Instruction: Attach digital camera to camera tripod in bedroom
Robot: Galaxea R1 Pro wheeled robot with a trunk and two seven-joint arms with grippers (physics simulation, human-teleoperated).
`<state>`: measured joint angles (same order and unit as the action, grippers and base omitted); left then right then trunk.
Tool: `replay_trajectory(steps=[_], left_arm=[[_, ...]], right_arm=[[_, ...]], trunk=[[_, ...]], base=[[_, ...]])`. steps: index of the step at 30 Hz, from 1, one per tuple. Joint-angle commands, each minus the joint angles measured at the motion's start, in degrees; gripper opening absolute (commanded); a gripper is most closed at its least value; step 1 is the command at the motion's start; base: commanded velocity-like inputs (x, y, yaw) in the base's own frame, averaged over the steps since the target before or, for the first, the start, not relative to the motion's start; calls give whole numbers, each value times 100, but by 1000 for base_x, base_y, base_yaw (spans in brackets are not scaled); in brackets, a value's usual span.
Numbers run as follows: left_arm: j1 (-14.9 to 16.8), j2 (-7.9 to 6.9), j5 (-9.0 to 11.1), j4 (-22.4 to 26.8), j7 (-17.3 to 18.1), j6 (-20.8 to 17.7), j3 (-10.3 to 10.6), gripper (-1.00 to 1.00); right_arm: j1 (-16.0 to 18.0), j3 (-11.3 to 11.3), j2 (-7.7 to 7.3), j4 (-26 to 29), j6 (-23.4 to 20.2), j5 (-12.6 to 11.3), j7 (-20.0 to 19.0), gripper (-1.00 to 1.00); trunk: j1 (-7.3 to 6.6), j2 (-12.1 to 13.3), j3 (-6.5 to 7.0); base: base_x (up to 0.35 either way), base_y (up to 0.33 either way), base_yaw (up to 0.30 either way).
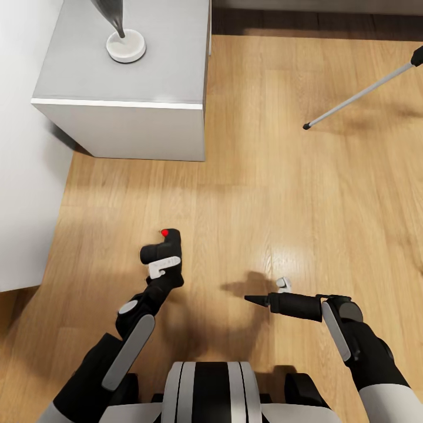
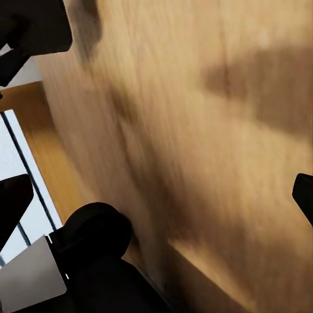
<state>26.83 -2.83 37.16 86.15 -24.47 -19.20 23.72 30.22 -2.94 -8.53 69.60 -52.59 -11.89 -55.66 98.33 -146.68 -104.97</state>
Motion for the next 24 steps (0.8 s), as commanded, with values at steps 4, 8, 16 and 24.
replay_trajectory(steps=[4,8,16,24], left_arm=[[5,11,93,3,-127,6,289,-100],[5,23,269,13,-354,109,686,-100],[6,13,352,18,-408,385,810,-100],[5,-5,437,30,-418,441,826,-100]], right_arm=[[1,-4,0,-1,-23,2,-16,100],[2,-3,0,-3,-23,2,-14,100],[1,5,16,-2,-23,47,135,100],[1,-1,17,0,-32,71,199,100]], trunk=[[-1,-1,-3],[-1,-1,-3],[-6,1,42],[-27,12,219]], base=[[0,0,0],[0,0,0],[0,0,0],[0,0,0]])
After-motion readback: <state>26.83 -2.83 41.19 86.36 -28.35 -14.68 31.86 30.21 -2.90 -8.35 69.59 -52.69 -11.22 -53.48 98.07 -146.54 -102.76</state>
